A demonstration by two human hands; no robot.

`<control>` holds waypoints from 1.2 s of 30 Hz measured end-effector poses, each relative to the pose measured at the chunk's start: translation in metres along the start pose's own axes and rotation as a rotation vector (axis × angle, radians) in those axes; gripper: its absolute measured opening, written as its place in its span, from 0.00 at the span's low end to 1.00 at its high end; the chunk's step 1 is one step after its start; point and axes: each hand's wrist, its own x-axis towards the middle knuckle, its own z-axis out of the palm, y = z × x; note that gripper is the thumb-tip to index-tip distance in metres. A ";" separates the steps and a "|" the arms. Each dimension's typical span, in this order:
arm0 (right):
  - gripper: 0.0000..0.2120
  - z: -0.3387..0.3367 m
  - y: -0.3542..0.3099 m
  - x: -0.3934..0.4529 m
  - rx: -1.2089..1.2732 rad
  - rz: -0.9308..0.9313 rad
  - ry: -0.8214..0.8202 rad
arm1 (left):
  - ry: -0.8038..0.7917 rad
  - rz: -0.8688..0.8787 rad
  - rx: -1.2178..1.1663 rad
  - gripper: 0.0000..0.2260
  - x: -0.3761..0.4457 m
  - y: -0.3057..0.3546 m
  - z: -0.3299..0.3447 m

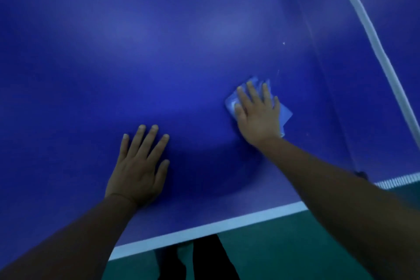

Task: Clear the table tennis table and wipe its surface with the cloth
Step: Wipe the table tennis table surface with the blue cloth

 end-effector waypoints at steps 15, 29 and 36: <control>0.29 0.003 -0.033 -0.048 0.013 0.040 -0.025 | -0.031 -0.037 -0.089 0.29 -0.003 0.000 -0.001; 0.26 -0.001 -0.011 -0.078 0.044 0.227 -0.068 | -0.023 -0.038 -0.102 0.29 -0.005 0.000 -0.001; 0.24 0.011 -0.089 -0.185 0.026 -0.309 -0.142 | 0.002 -0.040 -0.099 0.28 -0.005 0.000 0.000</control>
